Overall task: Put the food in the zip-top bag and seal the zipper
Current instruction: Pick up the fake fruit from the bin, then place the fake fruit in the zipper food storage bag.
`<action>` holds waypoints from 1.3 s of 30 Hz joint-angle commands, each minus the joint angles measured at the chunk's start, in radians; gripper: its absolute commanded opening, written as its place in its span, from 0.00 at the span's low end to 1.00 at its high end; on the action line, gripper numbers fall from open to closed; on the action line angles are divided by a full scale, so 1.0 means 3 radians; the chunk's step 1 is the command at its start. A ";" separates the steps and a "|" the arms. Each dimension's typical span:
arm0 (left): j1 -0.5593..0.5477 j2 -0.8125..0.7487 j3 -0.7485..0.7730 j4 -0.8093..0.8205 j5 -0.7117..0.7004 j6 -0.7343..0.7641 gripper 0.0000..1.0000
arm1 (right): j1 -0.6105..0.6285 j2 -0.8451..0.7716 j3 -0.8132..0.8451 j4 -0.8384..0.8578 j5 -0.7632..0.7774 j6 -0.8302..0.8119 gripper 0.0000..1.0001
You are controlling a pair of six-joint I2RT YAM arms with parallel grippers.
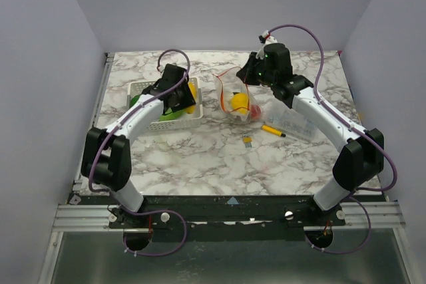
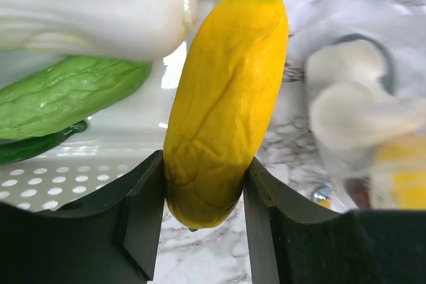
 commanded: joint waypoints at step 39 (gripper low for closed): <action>-0.0192 -0.0275 -0.0502 0.2199 0.2922 -0.2728 0.25 | 0.0032 -0.0156 -0.0344 0.0602 -0.0575 -0.0154 0.01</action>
